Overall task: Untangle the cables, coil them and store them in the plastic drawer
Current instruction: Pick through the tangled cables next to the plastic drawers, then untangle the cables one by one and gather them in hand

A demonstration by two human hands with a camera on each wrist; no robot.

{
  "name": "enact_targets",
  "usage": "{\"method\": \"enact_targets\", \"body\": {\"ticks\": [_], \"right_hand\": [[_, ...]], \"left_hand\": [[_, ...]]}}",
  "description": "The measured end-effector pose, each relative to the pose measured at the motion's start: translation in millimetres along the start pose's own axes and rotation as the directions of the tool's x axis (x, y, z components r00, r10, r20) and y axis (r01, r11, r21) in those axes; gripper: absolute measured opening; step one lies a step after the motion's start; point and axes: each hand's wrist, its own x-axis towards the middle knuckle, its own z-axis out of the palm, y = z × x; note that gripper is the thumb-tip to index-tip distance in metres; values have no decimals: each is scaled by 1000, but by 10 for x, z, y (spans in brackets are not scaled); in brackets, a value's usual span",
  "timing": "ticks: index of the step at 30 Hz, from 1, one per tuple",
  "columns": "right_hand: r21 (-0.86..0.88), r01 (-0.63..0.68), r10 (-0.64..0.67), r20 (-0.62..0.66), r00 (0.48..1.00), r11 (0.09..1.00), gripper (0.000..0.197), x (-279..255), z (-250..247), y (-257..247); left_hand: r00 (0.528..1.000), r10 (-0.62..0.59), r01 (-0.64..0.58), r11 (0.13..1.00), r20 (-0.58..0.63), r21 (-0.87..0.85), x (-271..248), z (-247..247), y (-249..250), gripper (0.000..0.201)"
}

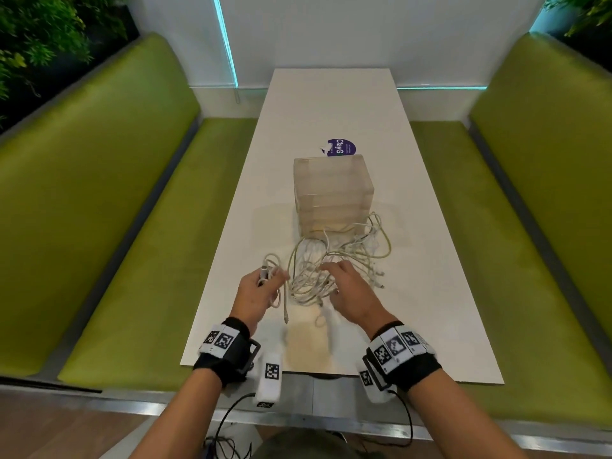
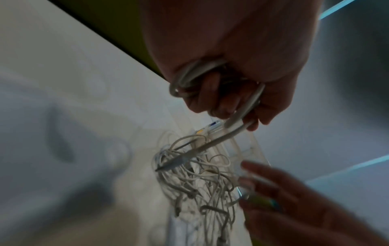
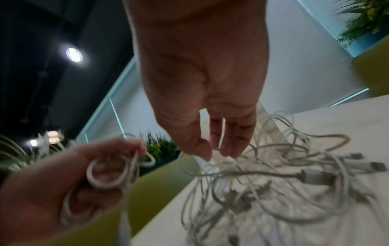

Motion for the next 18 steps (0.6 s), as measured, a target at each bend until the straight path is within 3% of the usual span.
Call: {"method": "enact_targets", "body": {"ticks": [3, 5, 9, 11, 14, 15, 18], "right_hand": [[156, 100, -113, 81, 990, 983, 65, -224, -142, -144], [246, 134, -177, 164, 970, 960, 66, -414, -196, -253], [317, 117, -220, 312, 924, 941, 66, -514, -159, -368], [338, 97, -204, 297, 933, 936, 52, -529, -126, -339], [396, 83, -167, 181, 969, 915, 31, -585, -76, -259], [424, 86, -155, 133, 979, 902, 23, -614, -60, -233], [498, 56, -108, 75, 991, 865, 10, -686, -35, -171]], "left_hand": [[978, 31, -60, 989, 205, 133, -134, -15, -91, 25], [929, 10, -102, 967, 369, 231, -268, -7, -146, 24], [864, -56, -123, 940, 500, 319, -459, -20, -185, 14], [832, -82, -119, 940, 549, 320, -532, -29, -169, 14], [792, -82, -84, 967, 605, 241, -630, -71, -194, 30], [803, -75, -34, 985, 591, 171, -667, -83, -200, 30], [909, -125, 143, 990, 397, -16, -719, -93, -193, 20]]}}
